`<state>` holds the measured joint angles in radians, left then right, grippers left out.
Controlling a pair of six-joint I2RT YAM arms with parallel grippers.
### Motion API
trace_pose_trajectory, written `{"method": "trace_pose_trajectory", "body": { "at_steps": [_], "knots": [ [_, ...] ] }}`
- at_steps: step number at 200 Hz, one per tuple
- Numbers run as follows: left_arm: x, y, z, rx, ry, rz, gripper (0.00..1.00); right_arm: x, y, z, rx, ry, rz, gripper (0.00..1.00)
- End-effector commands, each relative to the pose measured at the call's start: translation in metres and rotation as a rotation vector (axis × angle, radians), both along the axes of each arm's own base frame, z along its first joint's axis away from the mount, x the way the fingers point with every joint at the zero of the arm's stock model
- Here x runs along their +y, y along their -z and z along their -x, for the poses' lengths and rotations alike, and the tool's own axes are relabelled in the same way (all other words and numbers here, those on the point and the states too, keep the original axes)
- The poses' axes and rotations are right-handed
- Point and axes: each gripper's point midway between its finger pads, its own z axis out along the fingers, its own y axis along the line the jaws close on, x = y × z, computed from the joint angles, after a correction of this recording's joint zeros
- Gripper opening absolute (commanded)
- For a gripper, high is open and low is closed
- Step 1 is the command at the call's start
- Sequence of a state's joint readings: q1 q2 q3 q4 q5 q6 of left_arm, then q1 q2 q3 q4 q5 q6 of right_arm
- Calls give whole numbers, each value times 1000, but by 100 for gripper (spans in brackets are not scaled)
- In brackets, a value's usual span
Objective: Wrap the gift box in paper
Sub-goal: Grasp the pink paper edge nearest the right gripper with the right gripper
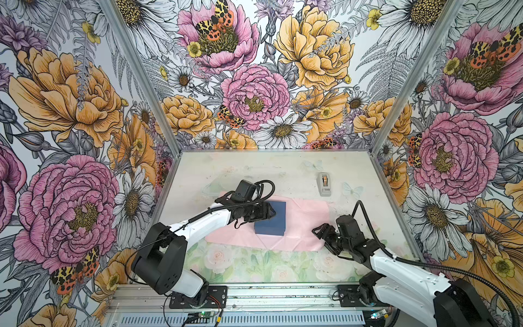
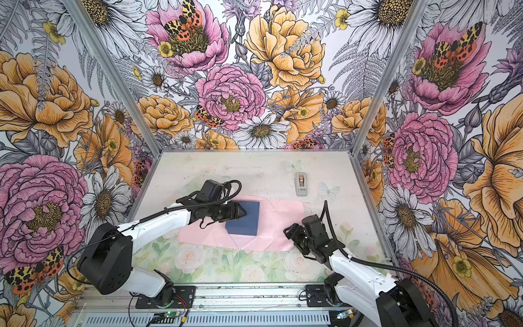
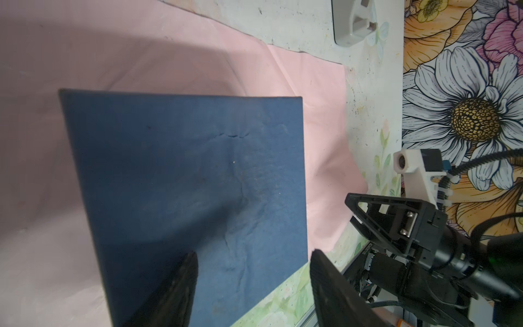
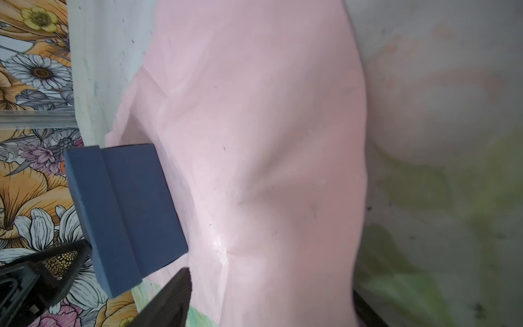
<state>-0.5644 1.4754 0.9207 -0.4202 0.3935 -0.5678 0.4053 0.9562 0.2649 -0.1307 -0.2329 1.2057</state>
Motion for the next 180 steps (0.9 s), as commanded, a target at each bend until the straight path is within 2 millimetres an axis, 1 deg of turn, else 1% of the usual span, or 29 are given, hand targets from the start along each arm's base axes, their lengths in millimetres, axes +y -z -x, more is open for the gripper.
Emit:
{"method": "trace_pose_trajectory", "body": {
  "at_steps": [1,11,23,41,52,72,89,107,126,145,155,165,180],
  "knots": [
    [7,4,1,-2,-5,-12,64,-10,-25,-33,-187,3,-12,74],
    [6,3,0,-4,-2,-10,64,-15,-25,-37,-187,-4,-21,74],
    [7,2,-2,-6,-5,-7,64,-16,-25,-38,-180,-39,-20,73],
    [6,2,-4,-10,-5,-10,64,-13,-25,-38,-169,-96,-19,72],
    [6,2,-4,-11,-4,-9,64,-10,-25,-36,-155,-127,-33,69],
    [5,1,-4,-9,-3,-9,64,-6,-18,-22,-95,-157,-55,62],
    [6,0,-5,-12,-7,-9,64,-9,-14,-8,-55,-158,-49,55],
    [7,1,-5,-11,-9,-10,64,-10,-11,5,-36,-155,-54,52],
    [6,1,-5,-10,-9,-8,64,-10,-8,14,-20,-150,-68,48],
    [6,-1,-7,-13,-8,-7,64,-10,-9,18,-25,-147,-75,44],
    [5,-2,-7,-16,-7,-5,64,-10,-11,17,-33,-147,-76,39],
    [5,-3,-8,-17,-7,-3,64,-10,-14,16,-49,-152,-71,31],
    [4,-7,-9,-24,-8,4,64,-8,-28,8,-101,-163,-58,18]
  ]
}}
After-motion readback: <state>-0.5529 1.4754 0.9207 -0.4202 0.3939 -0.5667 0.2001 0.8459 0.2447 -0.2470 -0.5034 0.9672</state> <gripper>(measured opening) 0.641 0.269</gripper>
